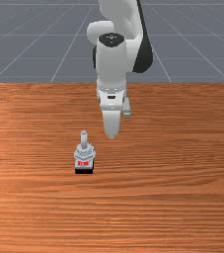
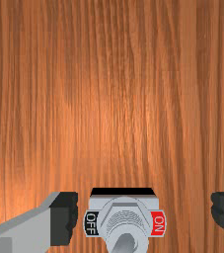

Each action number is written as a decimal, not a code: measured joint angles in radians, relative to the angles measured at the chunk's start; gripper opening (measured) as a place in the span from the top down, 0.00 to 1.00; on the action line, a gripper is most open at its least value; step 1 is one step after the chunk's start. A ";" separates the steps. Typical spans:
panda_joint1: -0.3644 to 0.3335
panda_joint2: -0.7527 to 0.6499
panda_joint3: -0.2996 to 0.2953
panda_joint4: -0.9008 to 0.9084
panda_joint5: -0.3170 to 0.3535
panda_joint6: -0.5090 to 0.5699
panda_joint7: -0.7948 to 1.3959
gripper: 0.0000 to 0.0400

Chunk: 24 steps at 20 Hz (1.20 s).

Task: Turn on the trigger

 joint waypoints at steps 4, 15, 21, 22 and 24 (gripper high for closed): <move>0.370 0.376 0.058 0.654 -0.072 -0.278 0.553 0.86; 0.444 0.390 0.084 0.656 -0.072 -0.278 0.581 1.00; 0.443 0.390 0.083 0.657 -0.080 -0.282 0.563 1.00; 0.439 0.395 0.088 0.666 -0.073 -0.292 0.557 1.00; 0.439 0.397 0.088 0.667 -0.072 -0.292 0.556 1.00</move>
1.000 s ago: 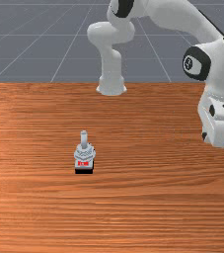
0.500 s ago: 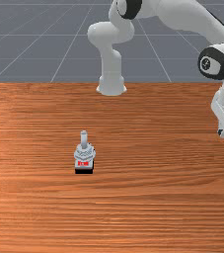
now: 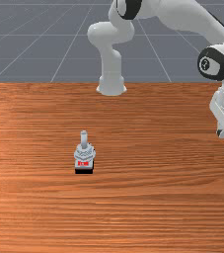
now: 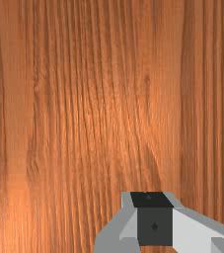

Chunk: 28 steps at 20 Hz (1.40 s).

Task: Turn on the trigger

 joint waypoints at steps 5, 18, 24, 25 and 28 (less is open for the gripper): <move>-0.005 -0.007 0.005 -0.020 0.007 0.026 -0.004 1.00; 0.092 -0.406 0.036 -0.671 -0.033 0.201 0.203 1.00; 0.145 -0.651 0.126 -1.051 0.030 0.417 0.209 1.00; 0.183 -0.638 0.119 -1.014 -0.052 0.302 0.379 1.00; 0.195 -0.745 0.166 -1.175 0.057 0.446 0.292 1.00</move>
